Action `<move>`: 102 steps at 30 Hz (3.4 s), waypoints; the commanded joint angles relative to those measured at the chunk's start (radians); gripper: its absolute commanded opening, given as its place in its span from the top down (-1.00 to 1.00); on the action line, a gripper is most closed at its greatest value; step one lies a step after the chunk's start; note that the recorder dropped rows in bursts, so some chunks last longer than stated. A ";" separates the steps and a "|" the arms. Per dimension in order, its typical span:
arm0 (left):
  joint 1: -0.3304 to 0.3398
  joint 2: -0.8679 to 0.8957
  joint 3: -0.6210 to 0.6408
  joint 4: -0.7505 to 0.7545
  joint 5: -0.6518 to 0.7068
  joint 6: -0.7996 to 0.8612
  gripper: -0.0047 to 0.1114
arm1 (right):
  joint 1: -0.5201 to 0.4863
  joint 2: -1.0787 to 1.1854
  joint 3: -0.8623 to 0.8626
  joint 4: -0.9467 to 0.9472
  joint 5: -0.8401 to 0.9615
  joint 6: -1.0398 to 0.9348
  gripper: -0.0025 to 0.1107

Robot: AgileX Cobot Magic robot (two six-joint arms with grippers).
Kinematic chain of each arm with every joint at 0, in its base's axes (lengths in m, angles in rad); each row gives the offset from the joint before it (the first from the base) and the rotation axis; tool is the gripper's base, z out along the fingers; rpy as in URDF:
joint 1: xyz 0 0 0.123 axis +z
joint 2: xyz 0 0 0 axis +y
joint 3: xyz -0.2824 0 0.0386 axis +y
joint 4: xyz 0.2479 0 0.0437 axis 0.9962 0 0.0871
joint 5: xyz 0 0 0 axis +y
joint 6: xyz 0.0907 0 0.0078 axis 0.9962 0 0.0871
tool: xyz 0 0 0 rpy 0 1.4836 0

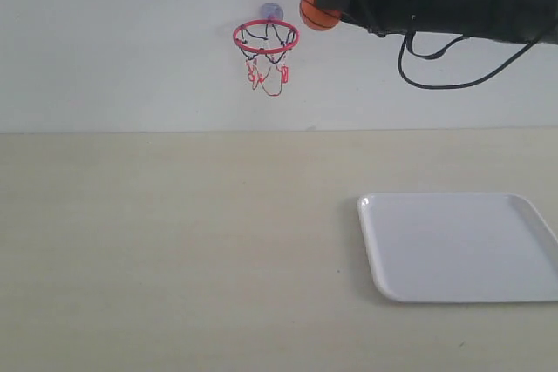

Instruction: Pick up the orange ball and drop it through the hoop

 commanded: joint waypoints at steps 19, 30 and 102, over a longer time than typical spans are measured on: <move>0.000 -0.003 0.004 0.003 -0.006 0.000 0.85 | 0.139 0.227 -0.359 0.031 -0.274 -0.071 0.96; 0.000 -0.003 0.004 0.003 -0.006 0.000 0.85 | 0.197 0.227 -0.359 0.031 -0.451 -0.105 0.96; 0.000 -0.003 0.004 0.003 -0.006 0.000 0.85 | 0.129 -0.337 1.093 -0.777 0.494 0.556 0.96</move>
